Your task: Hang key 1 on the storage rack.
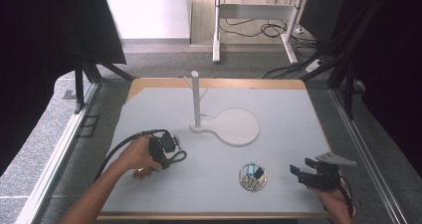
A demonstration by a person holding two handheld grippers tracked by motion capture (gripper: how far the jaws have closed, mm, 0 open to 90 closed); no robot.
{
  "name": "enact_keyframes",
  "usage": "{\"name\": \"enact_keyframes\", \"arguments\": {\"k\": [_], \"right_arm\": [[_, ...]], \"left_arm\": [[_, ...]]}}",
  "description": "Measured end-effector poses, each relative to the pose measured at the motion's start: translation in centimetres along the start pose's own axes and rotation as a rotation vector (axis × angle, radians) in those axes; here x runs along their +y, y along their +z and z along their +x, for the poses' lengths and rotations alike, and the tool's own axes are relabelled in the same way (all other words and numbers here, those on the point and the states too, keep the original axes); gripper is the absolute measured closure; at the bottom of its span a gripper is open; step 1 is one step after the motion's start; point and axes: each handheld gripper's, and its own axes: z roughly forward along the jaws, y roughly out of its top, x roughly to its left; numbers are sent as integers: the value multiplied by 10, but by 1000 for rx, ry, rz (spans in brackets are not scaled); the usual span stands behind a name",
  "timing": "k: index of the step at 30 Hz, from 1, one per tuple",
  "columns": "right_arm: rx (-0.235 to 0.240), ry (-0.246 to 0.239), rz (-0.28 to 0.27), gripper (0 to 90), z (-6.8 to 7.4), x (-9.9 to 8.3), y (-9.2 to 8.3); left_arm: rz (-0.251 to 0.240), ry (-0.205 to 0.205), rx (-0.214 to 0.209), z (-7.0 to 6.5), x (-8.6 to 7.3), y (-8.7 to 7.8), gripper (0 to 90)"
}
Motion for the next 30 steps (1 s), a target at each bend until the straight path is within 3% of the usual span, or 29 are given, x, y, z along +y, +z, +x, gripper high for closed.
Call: {"name": "enact_keyframes", "arguments": {"k": [10, 14, 25, 30], "right_arm": [[-7, 7, 4, 295, -1, -1, 0], [-9, 9, 0, 296, -2, -1, -1], [-10, 11, -5, 297, -2, -1, -4], [6, 28, -5, 297, -4, -2, -3]], "left_arm": [[-52, -63, -15, 5, -8, -7, 670], [-109, -73, -40, 8, -18, -23, 670], [-241, -114, -42, 15, -38, -69, 670], [-261, -135, -33, 17, -42, -82, 670]]}}
